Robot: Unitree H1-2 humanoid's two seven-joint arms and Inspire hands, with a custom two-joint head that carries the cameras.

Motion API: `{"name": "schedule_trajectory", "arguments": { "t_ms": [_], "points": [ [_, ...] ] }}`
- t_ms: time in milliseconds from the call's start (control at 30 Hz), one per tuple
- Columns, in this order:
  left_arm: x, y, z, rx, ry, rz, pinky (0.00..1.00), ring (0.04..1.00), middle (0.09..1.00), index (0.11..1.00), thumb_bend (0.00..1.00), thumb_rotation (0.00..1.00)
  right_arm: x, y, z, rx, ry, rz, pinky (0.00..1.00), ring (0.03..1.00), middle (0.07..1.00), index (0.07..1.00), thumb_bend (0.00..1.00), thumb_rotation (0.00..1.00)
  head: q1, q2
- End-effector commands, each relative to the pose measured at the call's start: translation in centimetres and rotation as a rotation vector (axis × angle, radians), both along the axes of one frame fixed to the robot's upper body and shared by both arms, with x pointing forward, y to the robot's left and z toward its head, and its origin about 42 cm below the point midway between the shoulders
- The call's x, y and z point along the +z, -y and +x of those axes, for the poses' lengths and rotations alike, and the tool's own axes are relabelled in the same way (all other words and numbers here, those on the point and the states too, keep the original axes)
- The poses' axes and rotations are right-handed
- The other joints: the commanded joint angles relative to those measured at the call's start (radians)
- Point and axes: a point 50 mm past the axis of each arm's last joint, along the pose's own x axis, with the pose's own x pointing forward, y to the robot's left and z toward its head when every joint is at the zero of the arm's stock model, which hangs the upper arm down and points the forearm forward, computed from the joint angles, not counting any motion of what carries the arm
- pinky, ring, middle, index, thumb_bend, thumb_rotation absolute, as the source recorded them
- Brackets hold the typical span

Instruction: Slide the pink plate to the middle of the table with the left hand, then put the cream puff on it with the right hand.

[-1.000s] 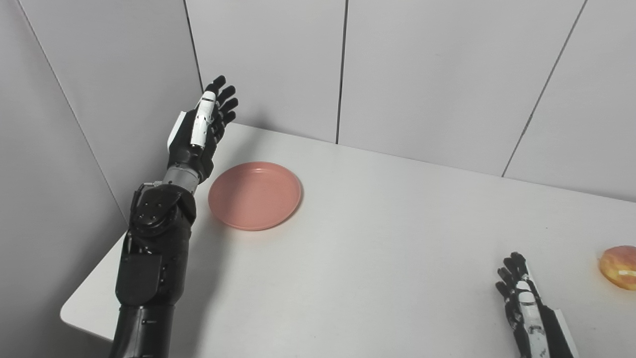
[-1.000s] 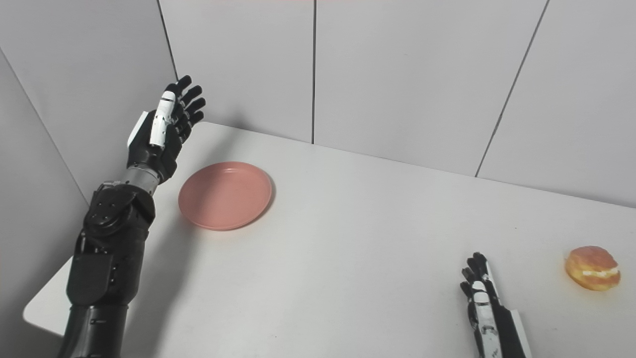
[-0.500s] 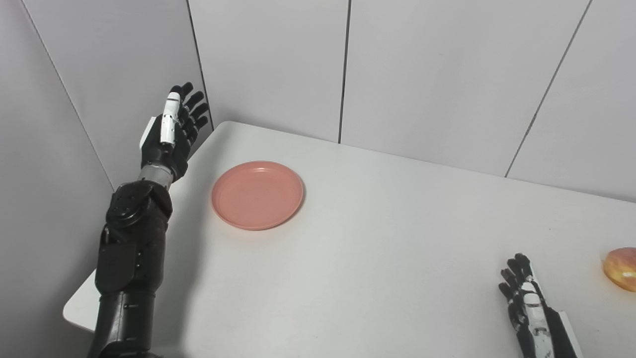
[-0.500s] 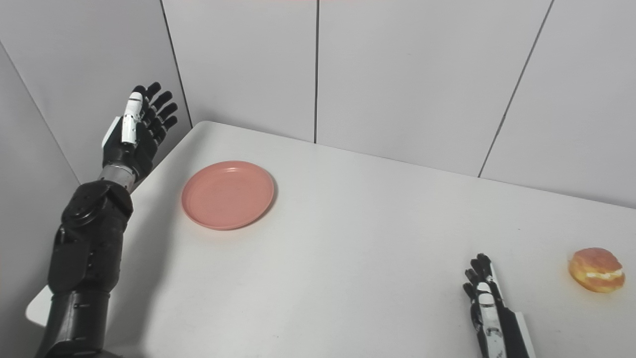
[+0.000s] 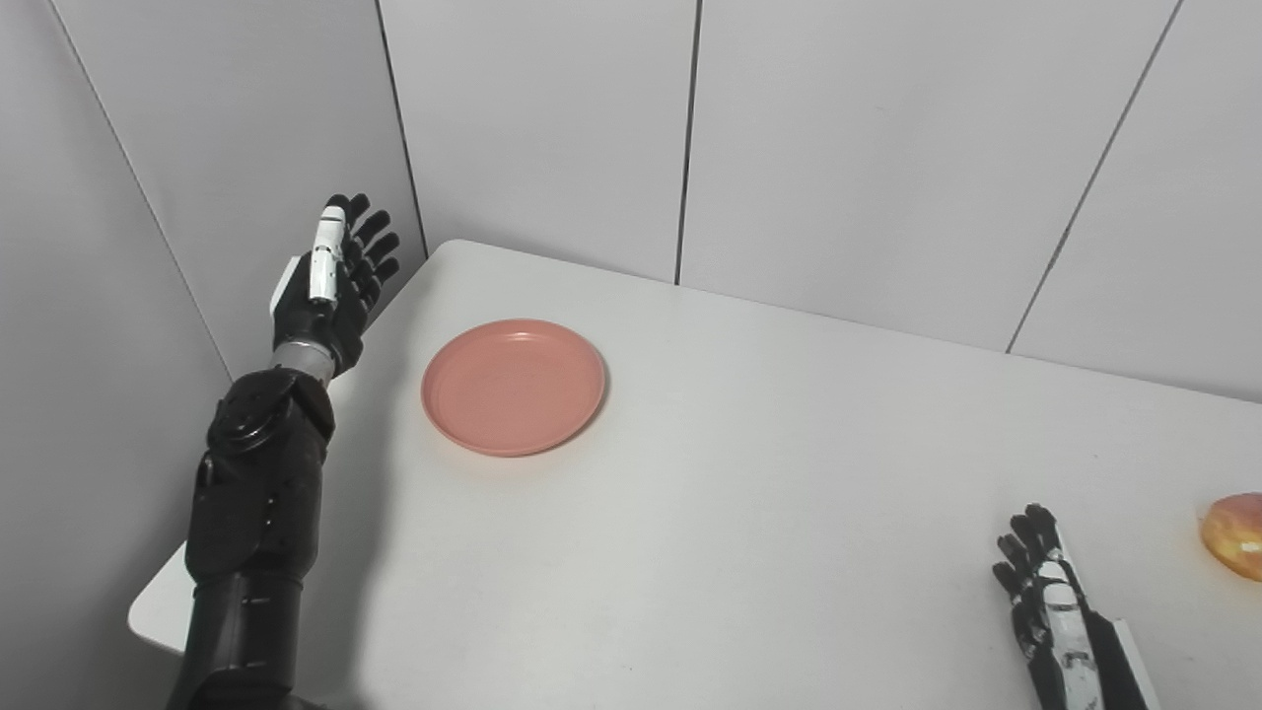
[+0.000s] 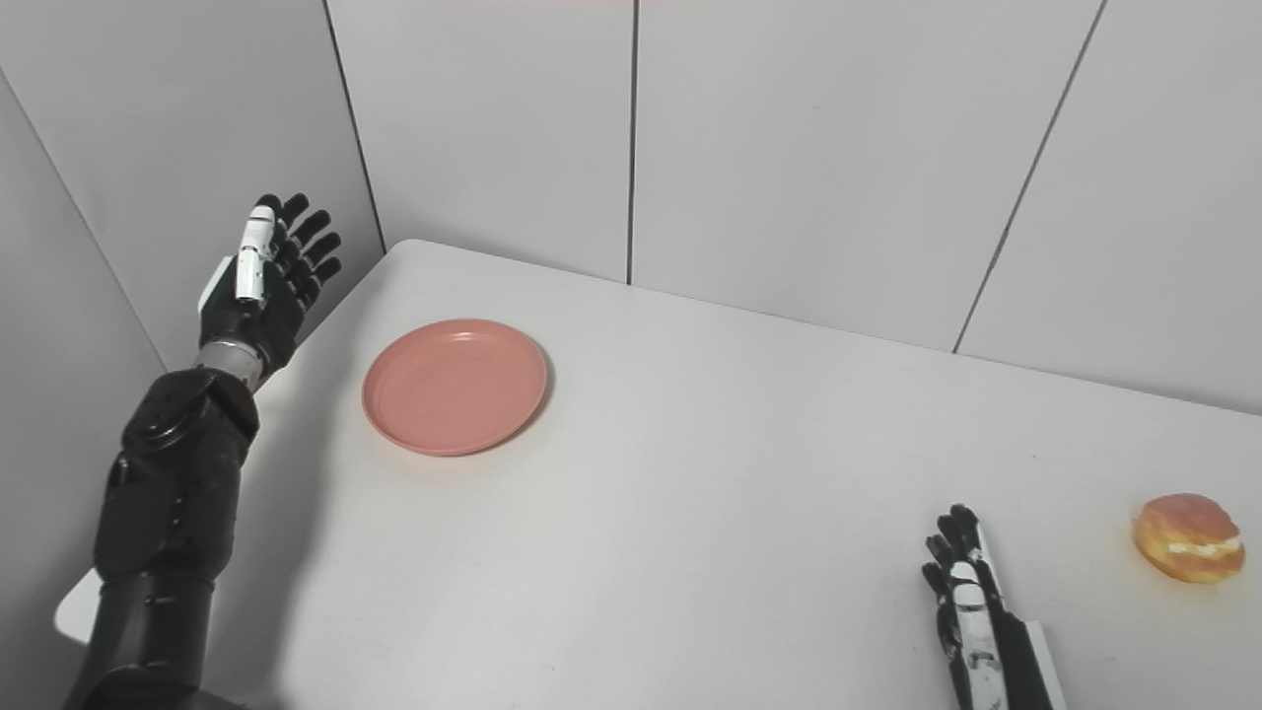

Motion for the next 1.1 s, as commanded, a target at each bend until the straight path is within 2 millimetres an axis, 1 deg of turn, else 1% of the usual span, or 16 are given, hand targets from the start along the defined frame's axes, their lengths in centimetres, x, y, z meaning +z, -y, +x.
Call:
{"name": "schedule_trajectory", "arguments": {
  "t_ms": [0,167,333,733,867,1067],
  "points": [
    [3.1,-0.8,0.4,0.011,0.108,0.059,0.91,0.897,0.899,0.89,0.37,1.0,-1.5,0.5,-0.7,-0.007,-0.07,-0.01,1.0,1.0,1.0,1.0,0.07,1.0,-0.001,0.001],
    [2.0,-0.8,0.6,0.011,0.08,0.042,0.9,0.906,0.908,0.902,0.35,1.0,-1.4,0.4,-0.8,-0.01,-0.069,-0.012,1.0,1.0,1.0,1.0,0.05,1.0,-0.004,0.0],
    [0.8,-1.1,1.2,0.012,0.052,0.012,0.86,0.907,0.914,0.905,0.35,1.0,-1.4,0.3,-0.7,-0.012,-0.076,-0.014,1.0,1.0,1.0,1.0,0.05,1.0,-0.003,0.002],
    [-2.3,-2.1,2.8,0.004,-0.033,-0.006,0.92,0.903,0.901,0.9,0.34,1.0,-1.5,0.2,-0.7,-0.013,-0.064,-0.015,1.0,1.0,1.0,1.0,0.04,1.0,-0.009,0.005],
    [-3.3,-2.4,3.1,0.004,-0.055,-0.033,0.94,0.911,0.904,0.9,0.33,1.0,-1.5,0.3,-0.7,-0.015,-0.067,-0.024,1.0,1.0,1.0,1.0,0.08,1.0,-0.007,0.006],
    [-4.4,-1.9,3.5,-0.014,-0.066,-0.097,0.92,0.911,0.913,0.904,0.34,1.0,-1.4,0.3,-0.8,-0.011,-0.073,-0.02,1.0,1.0,1.0,1.0,0.09,1.0,-0.006,0.014]
  ]
}}
